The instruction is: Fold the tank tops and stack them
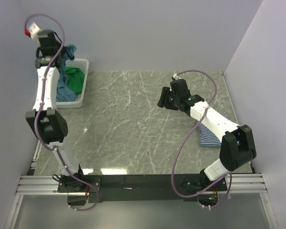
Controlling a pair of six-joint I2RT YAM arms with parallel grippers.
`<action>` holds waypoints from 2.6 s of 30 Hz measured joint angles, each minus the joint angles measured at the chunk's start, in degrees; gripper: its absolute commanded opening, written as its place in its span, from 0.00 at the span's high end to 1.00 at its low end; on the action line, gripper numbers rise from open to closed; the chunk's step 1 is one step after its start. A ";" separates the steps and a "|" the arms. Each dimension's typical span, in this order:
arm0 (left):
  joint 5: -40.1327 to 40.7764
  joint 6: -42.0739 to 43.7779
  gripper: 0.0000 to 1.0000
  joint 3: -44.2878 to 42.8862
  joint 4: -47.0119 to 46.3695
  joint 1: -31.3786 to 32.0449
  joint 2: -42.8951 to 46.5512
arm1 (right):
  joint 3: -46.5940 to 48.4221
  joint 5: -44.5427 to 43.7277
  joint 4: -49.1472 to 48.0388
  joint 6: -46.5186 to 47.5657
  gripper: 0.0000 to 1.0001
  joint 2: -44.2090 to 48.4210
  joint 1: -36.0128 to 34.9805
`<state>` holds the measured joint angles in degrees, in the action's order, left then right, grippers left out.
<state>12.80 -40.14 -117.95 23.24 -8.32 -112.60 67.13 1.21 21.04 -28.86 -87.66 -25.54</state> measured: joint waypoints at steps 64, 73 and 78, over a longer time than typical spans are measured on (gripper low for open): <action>8.13 -39.34 0.68 100.30 -17.42 76.83 52.13 | 8.41 -23.23 4.76 -8.83 0.36 -13.51 -22.97; 9.14 -40.11 0.55 99.16 -14.29 76.89 53.22 | 11.82 -25.73 8.50 -7.61 0.45 -21.57 -22.97; 10.64 -40.37 0.57 97.59 -11.04 76.91 52.70 | 11.67 -26.29 8.96 -7.52 0.69 -21.92 -22.97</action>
<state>23.44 -80.51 -20.36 12.21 68.60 -59.90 78.81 -25.08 30.00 -36.38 -109.58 -48.51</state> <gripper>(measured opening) 0.436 0.429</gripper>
